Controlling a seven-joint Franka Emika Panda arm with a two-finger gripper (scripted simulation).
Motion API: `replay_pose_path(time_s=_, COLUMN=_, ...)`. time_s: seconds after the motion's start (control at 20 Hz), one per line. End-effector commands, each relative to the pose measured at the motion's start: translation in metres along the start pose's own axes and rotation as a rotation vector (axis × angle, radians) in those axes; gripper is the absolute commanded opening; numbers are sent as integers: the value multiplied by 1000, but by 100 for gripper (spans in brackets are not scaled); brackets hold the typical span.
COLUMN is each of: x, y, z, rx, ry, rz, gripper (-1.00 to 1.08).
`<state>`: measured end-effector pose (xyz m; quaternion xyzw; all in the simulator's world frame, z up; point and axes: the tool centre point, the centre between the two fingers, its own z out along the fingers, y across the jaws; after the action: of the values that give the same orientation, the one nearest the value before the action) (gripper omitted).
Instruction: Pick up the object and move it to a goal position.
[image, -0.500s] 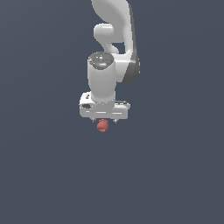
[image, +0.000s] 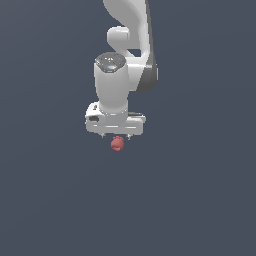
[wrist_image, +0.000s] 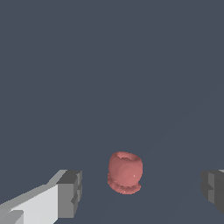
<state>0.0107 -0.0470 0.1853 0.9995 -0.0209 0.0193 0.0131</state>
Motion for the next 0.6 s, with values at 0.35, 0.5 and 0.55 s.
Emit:
replay_pose_path(time_s=0.35, x=0, y=2, z=0, rx=-1, ry=1, rz=0, gripper=100)
replay_pose_path(time_s=0.5, x=-5, y=2, z=7, rx=2, ry=-2, rz=11, gripper=100)
replay_pose_path(time_s=0.55, x=-7, y=2, z=11, rx=3, ry=-4, rz=16, gripper=100)
